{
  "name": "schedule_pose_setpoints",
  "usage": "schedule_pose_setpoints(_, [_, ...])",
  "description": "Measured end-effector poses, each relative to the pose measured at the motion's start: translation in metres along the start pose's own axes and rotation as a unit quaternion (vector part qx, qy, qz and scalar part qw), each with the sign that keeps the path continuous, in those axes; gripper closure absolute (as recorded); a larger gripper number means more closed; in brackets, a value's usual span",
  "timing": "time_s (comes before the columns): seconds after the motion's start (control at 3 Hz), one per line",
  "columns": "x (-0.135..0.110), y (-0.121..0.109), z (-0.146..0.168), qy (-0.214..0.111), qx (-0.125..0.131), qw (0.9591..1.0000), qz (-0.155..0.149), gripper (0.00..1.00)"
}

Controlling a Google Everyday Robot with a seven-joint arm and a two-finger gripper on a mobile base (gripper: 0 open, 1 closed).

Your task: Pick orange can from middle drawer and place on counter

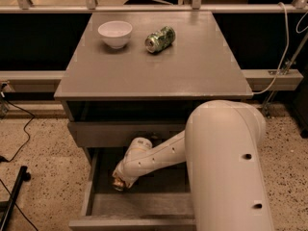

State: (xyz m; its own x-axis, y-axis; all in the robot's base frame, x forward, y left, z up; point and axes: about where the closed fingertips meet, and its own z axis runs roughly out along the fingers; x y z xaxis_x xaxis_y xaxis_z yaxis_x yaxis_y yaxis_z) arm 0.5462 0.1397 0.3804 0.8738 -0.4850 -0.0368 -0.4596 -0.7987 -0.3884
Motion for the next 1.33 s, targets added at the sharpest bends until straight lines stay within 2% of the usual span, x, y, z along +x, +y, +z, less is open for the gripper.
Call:
schedule_pose_setpoints(0.33, [-0.008,0.001,0.004,-0.025,0.013,0.9996,0.005,0.61])
schedule_pose_setpoints(0.67, [-0.013,-0.001,-0.002,-0.048,0.04,0.998,0.013,0.72])
schedule_pose_setpoints(1.0, [-0.036,-0.01,-0.045,-0.079,0.099,0.9918,0.015,0.9])
schedule_pose_setpoints(1.33, [-0.064,-0.012,-0.114,-0.083,0.161,0.9835,-0.01,0.9])
